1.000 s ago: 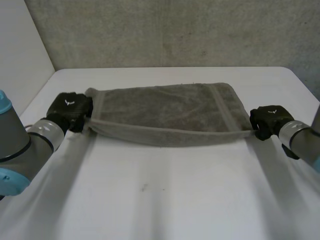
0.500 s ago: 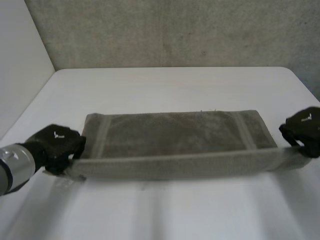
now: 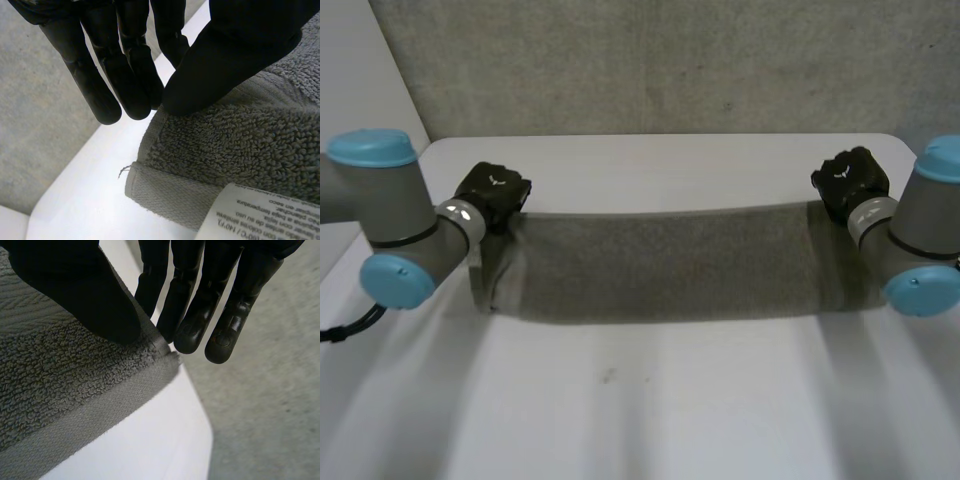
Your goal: Fold the towel.
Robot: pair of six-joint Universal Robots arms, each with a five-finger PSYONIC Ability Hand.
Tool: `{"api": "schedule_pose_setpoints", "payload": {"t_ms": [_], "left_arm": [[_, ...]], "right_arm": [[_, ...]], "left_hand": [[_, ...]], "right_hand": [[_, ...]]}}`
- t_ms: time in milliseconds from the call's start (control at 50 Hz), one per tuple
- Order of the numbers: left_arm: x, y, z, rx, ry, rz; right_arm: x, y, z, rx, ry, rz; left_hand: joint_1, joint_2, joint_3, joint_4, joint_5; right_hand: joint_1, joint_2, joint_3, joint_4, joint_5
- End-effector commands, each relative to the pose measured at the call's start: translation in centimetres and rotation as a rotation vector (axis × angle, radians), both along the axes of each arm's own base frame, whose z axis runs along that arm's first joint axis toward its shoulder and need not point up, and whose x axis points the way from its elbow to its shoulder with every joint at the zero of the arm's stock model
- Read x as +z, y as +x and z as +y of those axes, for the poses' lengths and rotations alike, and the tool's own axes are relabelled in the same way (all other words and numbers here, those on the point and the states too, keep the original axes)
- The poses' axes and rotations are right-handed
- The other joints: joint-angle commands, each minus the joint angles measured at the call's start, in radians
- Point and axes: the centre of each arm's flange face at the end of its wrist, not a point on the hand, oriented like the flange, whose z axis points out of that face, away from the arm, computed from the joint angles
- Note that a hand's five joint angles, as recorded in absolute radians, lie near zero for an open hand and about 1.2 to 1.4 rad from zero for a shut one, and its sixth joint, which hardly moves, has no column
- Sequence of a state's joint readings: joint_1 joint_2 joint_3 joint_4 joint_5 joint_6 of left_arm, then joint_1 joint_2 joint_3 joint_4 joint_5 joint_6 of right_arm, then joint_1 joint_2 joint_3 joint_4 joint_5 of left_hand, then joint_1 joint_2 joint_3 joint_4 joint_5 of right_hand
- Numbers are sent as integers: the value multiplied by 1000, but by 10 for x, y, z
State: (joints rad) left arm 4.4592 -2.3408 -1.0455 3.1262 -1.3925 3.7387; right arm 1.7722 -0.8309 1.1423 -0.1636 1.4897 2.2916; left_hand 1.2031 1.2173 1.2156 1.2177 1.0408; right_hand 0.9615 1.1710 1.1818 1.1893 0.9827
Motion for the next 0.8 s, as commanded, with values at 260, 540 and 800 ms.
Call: {"api": "schedule_pose_setpoints", "payload": {"t_ms": [260, 540, 800], "left_arm": [[-12, -35, -5, -70, -43, 13], [40, -8, 55, -59, -36, 38], [33, 2, 86, -29, 7, 164]], "right_arm": [[19, 2, -22, -8, -118, -116], [51, -38, 47, -33, 285, -283], [-14, -71, 55, -82, 470, -315]], "left_hand": [[-1029, -1043, -1041, -1043, -1041], [-1029, -1043, -1041, -1043, -1041], [-1029, -1043, -1041, -1043, -1041]], "right_hand": [[-787, -996, -1007, -1015, -983], [-787, -996, -1007, -1015, -983], [-254, -464, -475, -482, -450]]}}
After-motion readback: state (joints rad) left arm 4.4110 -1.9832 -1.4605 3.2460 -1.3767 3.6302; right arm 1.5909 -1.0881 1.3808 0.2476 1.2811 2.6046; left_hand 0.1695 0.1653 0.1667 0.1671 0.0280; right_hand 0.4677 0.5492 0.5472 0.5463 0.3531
